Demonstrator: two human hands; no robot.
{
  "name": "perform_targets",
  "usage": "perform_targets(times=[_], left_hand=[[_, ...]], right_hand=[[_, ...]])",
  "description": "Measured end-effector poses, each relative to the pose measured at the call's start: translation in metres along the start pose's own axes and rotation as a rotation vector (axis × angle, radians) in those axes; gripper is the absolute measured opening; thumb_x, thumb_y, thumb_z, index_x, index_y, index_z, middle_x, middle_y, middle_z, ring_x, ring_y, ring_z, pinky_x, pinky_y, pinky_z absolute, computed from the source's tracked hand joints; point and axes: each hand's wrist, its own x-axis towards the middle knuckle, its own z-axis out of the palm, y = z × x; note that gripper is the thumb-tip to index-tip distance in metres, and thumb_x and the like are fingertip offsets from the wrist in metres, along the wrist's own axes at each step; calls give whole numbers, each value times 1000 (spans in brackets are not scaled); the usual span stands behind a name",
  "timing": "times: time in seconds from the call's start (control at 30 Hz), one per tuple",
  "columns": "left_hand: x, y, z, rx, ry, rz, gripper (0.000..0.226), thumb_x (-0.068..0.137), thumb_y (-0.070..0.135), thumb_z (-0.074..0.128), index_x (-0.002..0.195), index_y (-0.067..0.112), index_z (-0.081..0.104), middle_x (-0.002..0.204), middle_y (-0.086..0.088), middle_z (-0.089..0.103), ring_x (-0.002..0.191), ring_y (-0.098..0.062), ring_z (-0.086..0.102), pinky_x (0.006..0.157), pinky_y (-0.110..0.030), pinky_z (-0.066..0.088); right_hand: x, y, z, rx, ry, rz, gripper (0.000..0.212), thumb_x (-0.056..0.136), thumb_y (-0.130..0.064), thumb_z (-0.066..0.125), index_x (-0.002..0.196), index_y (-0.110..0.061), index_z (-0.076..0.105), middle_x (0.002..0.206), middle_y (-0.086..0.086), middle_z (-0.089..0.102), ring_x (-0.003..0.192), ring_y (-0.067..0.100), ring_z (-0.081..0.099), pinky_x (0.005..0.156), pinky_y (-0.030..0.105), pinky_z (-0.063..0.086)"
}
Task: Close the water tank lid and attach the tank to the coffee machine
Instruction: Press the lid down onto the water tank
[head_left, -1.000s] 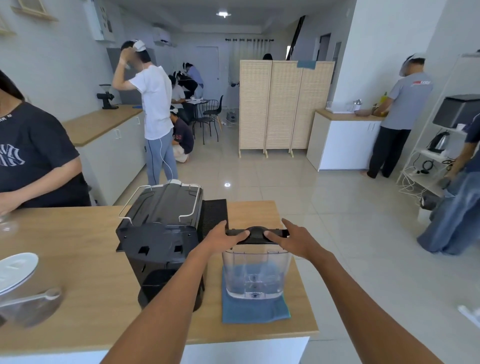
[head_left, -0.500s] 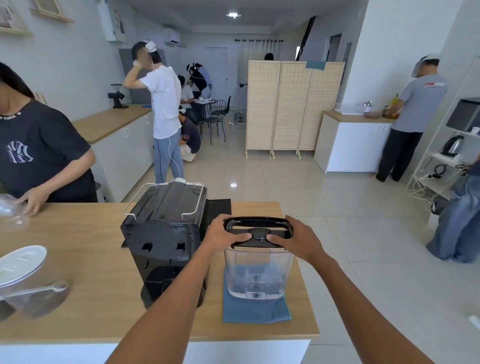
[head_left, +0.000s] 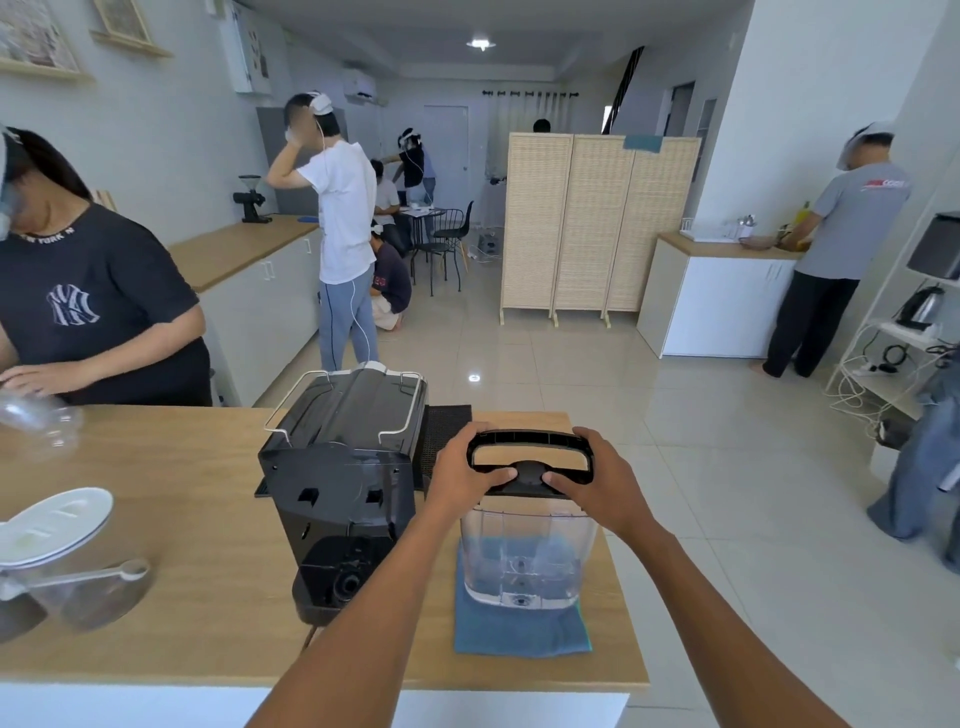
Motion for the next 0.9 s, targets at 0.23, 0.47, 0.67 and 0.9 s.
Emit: perform_targets(times=[0.23, 0.47, 0.67, 0.9], left_hand=[[-2, 1, 10, 13, 63, -57, 64, 66, 31, 93, 112, 20, 51, 115, -3, 60, 109, -16, 56, 86, -24, 44], [-8, 3, 9, -58, 11, -110, 74, 71, 43, 88, 133, 22, 53, 129, 6, 60, 118, -9, 52, 84, -4, 37], [-8, 12, 10, -187, 59, -177, 59, 91, 60, 58, 142, 33, 53, 149, 7, 50, 139, -15, 42, 109, -31, 34], [-10, 15, 14, -281, 167, -249, 47, 90, 52, 66, 132, 31, 65, 138, 4, 61, 126, -15, 55, 107, -35, 43]], right_hand=[[-7, 1, 7, 71, 75, -31, 64, 78, -36, 83, 132, -21, 51, 132, 1, 55, 113, 8, 51, 91, 20, 39], [-6, 5, 11, 138, 69, -35, 56, 80, -43, 80, 124, -28, 50, 122, -5, 64, 111, 15, 62, 86, 21, 47], [-9, -6, 10, 254, 146, 20, 51, 96, -52, 53, 140, -25, 55, 133, -2, 66, 119, 17, 62, 95, 25, 47], [-8, -11, 13, 345, 264, 95, 47, 94, -54, 56, 132, -28, 67, 128, 1, 71, 98, 13, 68, 91, 28, 53]])
